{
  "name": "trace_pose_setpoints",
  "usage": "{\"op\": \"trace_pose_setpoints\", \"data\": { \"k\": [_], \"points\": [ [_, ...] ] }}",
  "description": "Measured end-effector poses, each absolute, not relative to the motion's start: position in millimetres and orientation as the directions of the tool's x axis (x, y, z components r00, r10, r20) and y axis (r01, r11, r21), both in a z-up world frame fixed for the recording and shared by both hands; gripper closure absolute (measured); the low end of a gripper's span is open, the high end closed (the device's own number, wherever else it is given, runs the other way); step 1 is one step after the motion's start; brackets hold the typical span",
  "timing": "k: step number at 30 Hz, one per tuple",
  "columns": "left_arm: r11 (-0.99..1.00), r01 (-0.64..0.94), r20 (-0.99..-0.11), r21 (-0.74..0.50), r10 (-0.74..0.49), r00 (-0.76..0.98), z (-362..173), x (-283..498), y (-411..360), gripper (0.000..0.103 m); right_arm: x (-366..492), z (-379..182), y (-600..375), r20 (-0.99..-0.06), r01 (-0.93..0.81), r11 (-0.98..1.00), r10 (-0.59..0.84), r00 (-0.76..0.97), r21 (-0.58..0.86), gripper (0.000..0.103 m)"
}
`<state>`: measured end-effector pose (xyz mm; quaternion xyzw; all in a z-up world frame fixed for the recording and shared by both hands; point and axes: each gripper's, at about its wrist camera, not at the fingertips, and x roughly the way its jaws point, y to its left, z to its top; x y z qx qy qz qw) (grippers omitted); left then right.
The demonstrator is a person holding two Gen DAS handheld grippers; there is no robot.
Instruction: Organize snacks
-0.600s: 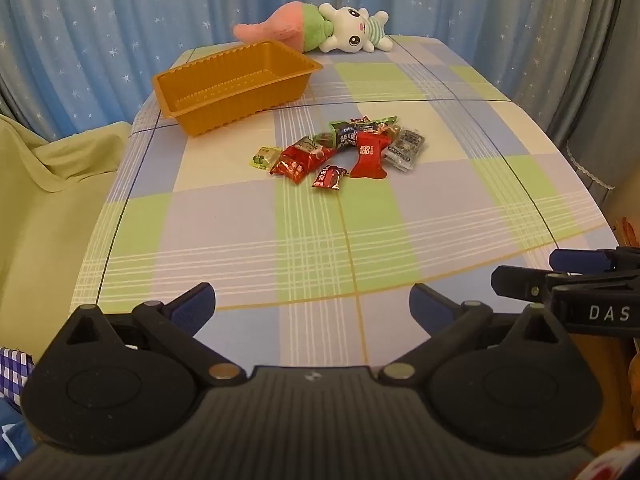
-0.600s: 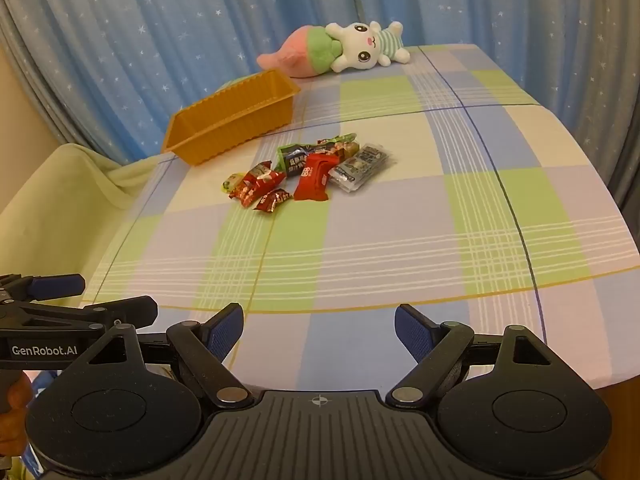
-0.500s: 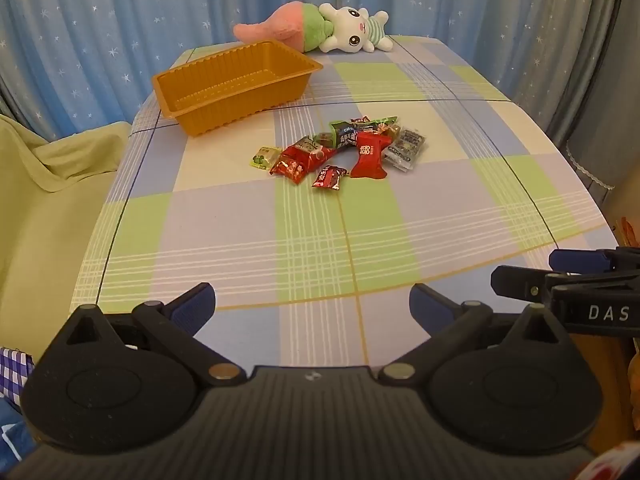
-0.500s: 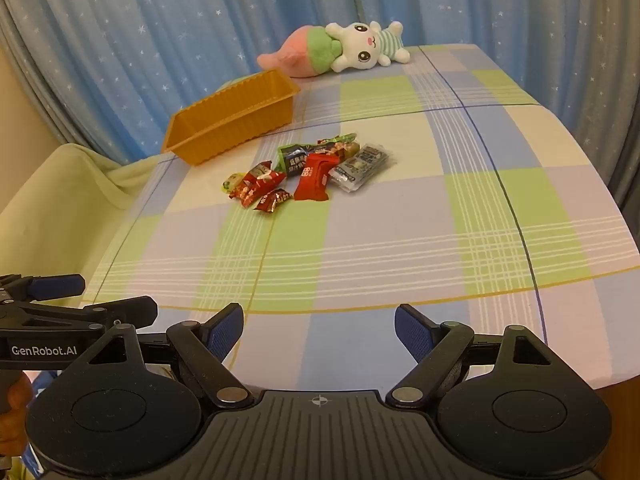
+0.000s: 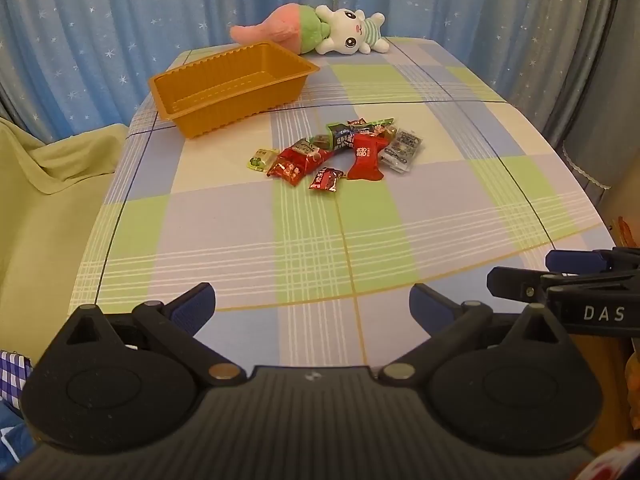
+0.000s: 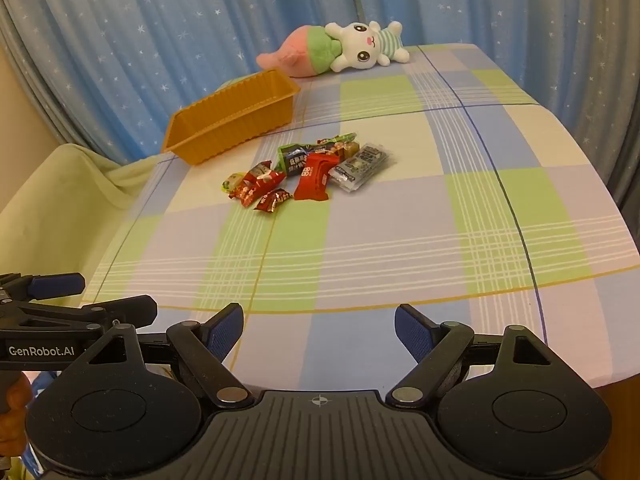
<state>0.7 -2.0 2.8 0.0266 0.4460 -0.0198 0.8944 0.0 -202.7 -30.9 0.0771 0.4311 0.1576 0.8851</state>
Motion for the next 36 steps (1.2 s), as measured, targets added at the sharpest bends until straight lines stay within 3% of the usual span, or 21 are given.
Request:
{"op": "trace_pose_setpoints", "data": {
  "k": [36],
  "points": [
    [0.997, 0.072, -0.793, 0.019, -0.029, 0.609, 6.1, -0.3, -4.3, 0.0, -2.4, -28.9, -200.3, -0.737, -0.205, 0.94, 0.34, 0.584, 0.271, 0.02]
  ]
}}
